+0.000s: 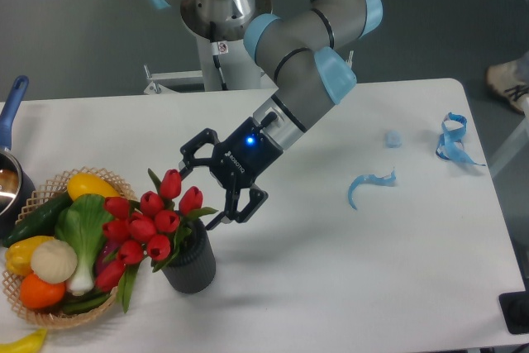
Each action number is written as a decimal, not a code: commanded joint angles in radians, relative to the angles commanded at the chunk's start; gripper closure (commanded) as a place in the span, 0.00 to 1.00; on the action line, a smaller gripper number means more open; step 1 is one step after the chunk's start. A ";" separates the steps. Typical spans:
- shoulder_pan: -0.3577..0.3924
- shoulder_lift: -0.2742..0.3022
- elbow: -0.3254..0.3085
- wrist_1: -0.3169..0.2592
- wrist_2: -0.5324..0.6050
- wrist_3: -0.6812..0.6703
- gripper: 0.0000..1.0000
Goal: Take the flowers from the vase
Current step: 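Lower the open gripper around the tulip stems above the vase rim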
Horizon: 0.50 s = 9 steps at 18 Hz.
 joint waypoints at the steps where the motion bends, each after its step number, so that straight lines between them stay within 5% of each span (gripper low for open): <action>1: -0.003 -0.009 0.011 0.009 -0.015 0.000 0.00; 9: -0.026 -0.037 0.034 0.012 -0.019 0.000 0.00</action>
